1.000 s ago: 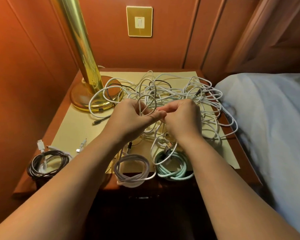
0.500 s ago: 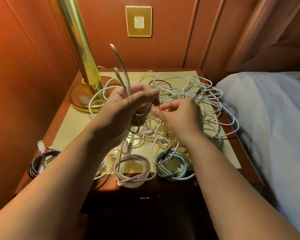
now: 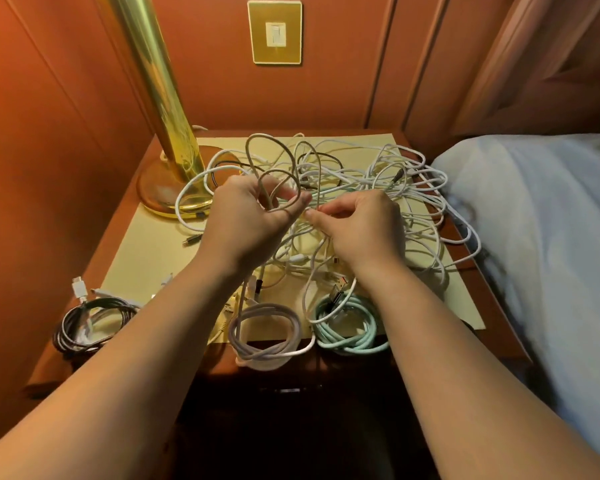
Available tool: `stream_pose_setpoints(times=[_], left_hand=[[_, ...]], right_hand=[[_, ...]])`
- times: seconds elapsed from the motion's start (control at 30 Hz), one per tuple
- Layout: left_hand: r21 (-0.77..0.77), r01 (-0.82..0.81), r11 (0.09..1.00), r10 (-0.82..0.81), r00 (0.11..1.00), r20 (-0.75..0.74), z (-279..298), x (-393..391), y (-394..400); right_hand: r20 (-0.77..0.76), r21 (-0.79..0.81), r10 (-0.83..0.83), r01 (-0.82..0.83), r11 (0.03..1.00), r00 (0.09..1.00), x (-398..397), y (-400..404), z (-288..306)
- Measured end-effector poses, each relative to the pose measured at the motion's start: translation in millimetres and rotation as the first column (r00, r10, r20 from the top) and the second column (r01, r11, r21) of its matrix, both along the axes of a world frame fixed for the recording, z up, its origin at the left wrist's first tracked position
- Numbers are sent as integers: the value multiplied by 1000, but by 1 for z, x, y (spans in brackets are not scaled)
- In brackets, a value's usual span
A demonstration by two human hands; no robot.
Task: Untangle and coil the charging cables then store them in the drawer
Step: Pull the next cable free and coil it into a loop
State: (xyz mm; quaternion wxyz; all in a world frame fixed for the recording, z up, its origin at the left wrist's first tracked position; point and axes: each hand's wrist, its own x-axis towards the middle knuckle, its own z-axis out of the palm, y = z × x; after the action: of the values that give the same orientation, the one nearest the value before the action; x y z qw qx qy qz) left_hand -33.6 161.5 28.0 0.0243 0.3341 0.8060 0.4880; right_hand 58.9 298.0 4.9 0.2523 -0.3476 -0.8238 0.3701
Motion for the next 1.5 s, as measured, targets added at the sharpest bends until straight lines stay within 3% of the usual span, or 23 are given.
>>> stream_pose_setpoints(times=[0.2,0.37,0.63,0.73,0.83,0.97,1.2,1.33,1.4,1.5], left_hand=[[-97,-23,995,34,994,106,-4,2,17],[-63,14,998,-2,984,177,-8,4,20],[177,12,984,-68,946,316,-3,4,19],[332,74,940,-194,919,344,15,7,12],[503,-8,864,-226,887,403,29,0,4],[551,-56,833,-249,850,464,28,-1,1],[634,34,773,-524,598,606,32,7,0],[715,43,698,-642,480,598,29,3,-5],[675,10,738,-580,521,626,30,0,-7],[403,3,915,-259,771,582,24,-5,-6]], right_hand=[[1,50,4,-4,999,1000,1,-2,-2],[27,74,38,-40,996,999,0,-1,-2],[86,51,38,-42,998,996,0,1,2],[107,35,32,-36,999,994,-1,2,1],[109,30,40,-44,999,993,0,2,2],[115,44,23,-29,999,993,0,1,3],[90,215,8,-27,976,996,2,-8,8],[28,170,88,-91,981,996,1,-10,10],[-20,151,70,-66,986,997,1,-9,8],[-131,114,50,-35,993,990,-2,-7,8]])
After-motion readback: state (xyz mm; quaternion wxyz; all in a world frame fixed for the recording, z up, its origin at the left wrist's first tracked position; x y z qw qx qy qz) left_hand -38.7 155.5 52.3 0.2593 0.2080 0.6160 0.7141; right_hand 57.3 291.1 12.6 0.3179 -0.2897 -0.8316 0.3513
